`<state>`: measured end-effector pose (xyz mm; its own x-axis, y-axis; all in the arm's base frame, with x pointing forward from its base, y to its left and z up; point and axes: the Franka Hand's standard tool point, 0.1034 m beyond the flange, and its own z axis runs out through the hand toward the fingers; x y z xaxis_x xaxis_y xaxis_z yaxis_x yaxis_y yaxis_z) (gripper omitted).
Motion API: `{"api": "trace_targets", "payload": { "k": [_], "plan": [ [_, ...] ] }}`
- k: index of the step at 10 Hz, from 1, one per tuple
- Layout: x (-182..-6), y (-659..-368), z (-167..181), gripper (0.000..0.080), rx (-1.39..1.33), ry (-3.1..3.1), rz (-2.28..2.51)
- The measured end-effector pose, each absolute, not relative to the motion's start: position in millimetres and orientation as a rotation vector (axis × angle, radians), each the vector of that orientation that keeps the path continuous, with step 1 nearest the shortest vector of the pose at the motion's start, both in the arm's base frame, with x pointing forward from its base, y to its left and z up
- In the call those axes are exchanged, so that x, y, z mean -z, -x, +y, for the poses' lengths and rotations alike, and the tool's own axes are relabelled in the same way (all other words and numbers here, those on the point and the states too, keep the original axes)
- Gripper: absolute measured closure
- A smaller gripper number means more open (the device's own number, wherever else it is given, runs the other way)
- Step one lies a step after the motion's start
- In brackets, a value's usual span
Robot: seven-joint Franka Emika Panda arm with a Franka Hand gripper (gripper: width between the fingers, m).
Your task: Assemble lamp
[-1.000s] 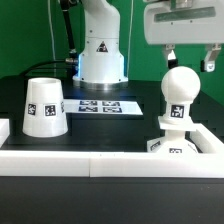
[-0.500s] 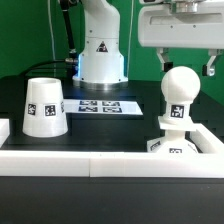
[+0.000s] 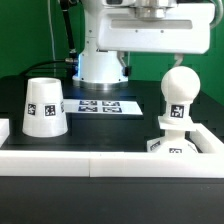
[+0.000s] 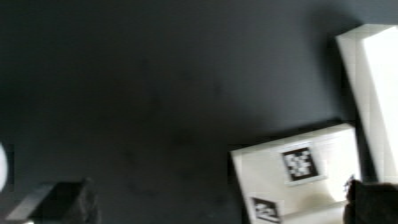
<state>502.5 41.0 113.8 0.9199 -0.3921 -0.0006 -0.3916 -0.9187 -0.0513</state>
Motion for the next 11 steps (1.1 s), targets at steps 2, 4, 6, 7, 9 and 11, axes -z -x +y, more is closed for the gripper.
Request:
{"api": "trace_targets", "payload": {
  "k": [2,4,6,7,9,11],
  "plan": [
    [-113.2,-502.4,39.6,0.0101,0.012,3.027,0.628],
    [-113.2,-503.1,29.9,0.0101,0.015,3.029,0.622],
    [-115.3,-504.6,9.4,0.0101,0.006,3.058,0.502],
    [-117.9,-506.3,-9.6,0.0101,0.013,3.067,0.47],
    [-117.7,-503.3,-45.9,0.0101,0.02,3.077,0.472],
    [-116.3,-500.8,-69.7,0.0101,0.038,3.091,0.456]
  ]
}}
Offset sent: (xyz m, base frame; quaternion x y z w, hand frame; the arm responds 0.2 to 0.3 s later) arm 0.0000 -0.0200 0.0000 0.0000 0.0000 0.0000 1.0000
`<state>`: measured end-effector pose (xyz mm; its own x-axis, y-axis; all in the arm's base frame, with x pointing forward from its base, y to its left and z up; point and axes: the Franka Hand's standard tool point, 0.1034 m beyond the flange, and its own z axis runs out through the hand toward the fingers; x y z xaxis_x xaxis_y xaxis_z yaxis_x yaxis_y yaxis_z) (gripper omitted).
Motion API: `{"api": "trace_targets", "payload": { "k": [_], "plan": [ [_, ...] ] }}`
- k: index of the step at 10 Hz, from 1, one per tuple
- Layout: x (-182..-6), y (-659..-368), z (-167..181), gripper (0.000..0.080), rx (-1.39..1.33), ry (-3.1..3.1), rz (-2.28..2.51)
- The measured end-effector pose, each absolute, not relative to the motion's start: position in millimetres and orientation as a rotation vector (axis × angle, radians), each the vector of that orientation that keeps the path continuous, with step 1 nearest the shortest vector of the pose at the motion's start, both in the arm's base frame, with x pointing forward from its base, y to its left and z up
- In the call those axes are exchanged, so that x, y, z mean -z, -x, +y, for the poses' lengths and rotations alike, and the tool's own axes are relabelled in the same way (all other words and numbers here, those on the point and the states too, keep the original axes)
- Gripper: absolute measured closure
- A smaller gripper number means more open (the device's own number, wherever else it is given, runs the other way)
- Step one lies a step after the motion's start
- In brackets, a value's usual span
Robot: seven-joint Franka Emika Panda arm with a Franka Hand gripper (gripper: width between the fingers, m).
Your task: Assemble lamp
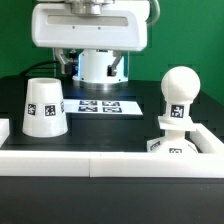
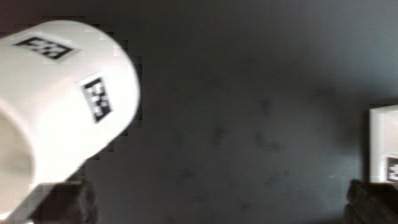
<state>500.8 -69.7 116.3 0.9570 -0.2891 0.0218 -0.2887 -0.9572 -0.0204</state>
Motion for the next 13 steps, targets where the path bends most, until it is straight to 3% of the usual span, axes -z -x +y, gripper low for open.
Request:
{"api": "trace_targets", "payload": {
  "k": [3,6,13],
  "plan": [
    [-112.0,-492.0,-94.7,0.0101,0.026,3.091,0.495],
    [-105.1,-480.0,-99.0,0.0101,0.032,3.098,0.487],
    [-83.9,-482.0,-104.5,0.0101,0.005,3.118,0.441]
  ]
}}
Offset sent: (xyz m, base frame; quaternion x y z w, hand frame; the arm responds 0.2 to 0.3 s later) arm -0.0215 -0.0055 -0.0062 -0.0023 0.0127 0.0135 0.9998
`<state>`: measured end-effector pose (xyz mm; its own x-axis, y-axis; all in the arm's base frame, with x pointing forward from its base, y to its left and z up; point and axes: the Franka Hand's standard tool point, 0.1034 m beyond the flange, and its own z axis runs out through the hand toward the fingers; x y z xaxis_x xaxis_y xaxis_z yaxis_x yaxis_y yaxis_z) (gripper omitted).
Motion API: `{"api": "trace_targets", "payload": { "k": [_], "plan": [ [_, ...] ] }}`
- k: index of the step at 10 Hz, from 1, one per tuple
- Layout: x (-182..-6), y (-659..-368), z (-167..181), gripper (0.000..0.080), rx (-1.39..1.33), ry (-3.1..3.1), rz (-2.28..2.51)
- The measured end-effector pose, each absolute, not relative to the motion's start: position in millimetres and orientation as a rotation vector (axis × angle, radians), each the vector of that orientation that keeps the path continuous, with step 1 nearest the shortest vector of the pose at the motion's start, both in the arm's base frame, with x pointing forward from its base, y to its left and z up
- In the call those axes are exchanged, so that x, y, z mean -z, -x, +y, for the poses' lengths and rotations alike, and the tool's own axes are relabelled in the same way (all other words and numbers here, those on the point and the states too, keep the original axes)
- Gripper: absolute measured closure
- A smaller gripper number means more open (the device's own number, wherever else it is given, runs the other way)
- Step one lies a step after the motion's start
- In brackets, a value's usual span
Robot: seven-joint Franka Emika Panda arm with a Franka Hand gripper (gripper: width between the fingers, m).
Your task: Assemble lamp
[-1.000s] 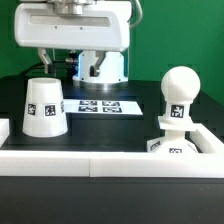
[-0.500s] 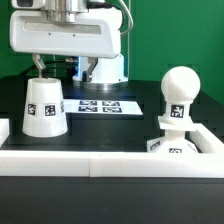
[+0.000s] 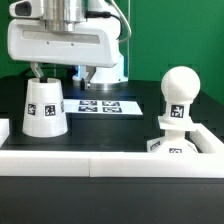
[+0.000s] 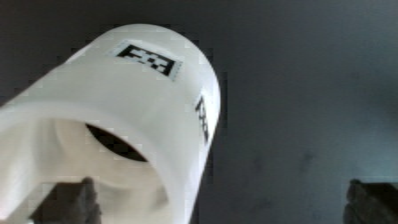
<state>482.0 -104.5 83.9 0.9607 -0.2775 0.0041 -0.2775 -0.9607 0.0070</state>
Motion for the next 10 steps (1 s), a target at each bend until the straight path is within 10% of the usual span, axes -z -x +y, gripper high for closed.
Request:
{"api": "trace_targets", "payload": {
  "k": [2,3,6,10],
  "plan": [
    [-80.3,-479.8,-104.6,0.0346,0.006,-3.102,-0.438],
    [-79.3,-479.5,-104.0,0.0346,0.01,-3.101,-0.435],
    [-80.8,-483.7,-98.7,0.0756,0.002,-3.104,-0.417],
    [-81.8,-486.2,-85.8,0.0756,0.004,-3.11,-0.421]
  ]
}}
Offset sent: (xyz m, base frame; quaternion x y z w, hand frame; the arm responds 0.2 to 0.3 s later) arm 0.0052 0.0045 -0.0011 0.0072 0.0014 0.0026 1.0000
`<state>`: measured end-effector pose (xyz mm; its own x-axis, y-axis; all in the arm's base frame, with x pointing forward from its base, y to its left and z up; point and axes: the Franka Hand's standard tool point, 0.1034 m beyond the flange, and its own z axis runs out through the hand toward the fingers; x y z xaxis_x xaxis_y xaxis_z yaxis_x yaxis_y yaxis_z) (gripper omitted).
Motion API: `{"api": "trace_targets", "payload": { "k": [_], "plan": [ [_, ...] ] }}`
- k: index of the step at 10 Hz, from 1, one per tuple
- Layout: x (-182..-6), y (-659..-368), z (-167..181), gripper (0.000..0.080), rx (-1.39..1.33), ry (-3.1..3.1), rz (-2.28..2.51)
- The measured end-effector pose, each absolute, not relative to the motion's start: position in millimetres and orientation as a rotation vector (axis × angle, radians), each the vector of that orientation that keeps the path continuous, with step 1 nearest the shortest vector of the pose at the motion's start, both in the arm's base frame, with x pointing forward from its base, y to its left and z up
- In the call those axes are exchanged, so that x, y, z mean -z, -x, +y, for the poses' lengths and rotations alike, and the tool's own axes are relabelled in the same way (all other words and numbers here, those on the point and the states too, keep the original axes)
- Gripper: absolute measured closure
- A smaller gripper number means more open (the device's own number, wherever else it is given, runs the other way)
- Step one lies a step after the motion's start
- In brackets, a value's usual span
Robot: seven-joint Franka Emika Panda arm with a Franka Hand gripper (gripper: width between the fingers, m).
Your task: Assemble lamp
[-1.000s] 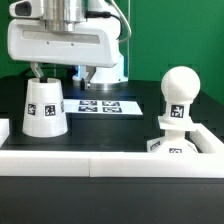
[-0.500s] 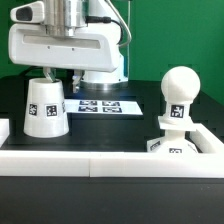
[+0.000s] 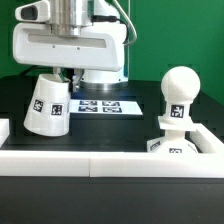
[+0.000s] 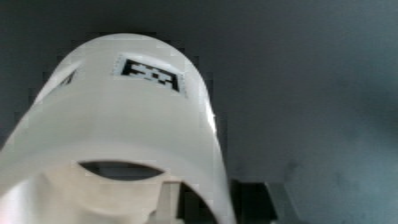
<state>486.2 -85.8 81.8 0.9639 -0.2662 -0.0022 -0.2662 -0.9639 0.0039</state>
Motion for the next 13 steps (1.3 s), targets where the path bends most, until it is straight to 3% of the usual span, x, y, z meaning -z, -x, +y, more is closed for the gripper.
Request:
{"api": "trace_targets", "payload": {
  "k": [1,3,5,7,12,13],
  "plan": [
    [-87.2,-485.7,-69.3,0.0756,0.029,-3.114,-0.499],
    [-116.0,-494.7,-24.5,0.0756,0.075,-3.134,-0.635],
    [-146.2,-522.1,8.6,0.0755,0.03,-3.154,-0.746],
    [-165.3,-542.1,31.7,0.0755,-0.009,-3.153,-0.801],
    [-159.4,-537.7,27.9,0.0755,0.002,-3.158,-0.765],
    [-170.2,-541.0,31.9,0.0755,0.008,-3.17,-0.765]
  ]
}}
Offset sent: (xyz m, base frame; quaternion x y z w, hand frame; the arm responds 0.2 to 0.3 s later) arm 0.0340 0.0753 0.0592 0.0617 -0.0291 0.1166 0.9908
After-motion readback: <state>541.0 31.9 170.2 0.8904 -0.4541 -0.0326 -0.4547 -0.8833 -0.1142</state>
